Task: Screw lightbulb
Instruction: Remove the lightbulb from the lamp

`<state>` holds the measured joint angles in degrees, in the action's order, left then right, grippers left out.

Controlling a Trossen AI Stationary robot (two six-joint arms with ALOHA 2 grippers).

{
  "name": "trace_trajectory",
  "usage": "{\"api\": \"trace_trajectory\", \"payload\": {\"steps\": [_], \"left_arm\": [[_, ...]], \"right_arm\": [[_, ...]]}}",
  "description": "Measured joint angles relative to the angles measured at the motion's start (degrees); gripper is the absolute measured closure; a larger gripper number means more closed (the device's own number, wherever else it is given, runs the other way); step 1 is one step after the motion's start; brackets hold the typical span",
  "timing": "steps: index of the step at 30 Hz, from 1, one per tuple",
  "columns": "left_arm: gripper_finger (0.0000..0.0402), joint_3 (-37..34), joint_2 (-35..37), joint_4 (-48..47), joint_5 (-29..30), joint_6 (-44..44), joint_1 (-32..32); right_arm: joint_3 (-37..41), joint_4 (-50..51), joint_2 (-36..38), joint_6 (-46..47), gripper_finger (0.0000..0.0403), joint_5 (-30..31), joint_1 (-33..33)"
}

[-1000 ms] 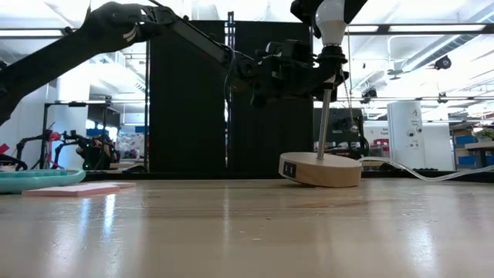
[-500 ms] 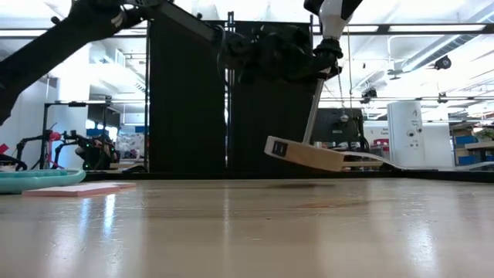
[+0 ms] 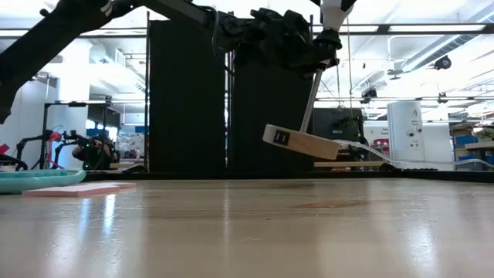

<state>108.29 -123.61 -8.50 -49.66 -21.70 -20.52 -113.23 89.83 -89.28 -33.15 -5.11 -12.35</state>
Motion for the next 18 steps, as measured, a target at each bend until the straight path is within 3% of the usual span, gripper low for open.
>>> {"api": "trace_trajectory", "payload": {"steps": [6,13,18], "left_arm": [[0.0264,-0.07,0.0,-0.51,-6.18,-0.29,0.49],[0.0264,-0.11,0.02,-1.31,-12.81,-0.7,0.96],[0.0264,-0.11,0.13,-1.73,-11.99,-0.73,1.44]], "right_arm": [[0.0,-0.22,0.31,-14.11,0.0144,-2.44,0.44],[0.0,-3.22,-0.06,-19.8,0.0151,-5.67,1.1],[0.0,-3.41,-0.06,-22.0,0.0151,-6.5,1.41]]}}
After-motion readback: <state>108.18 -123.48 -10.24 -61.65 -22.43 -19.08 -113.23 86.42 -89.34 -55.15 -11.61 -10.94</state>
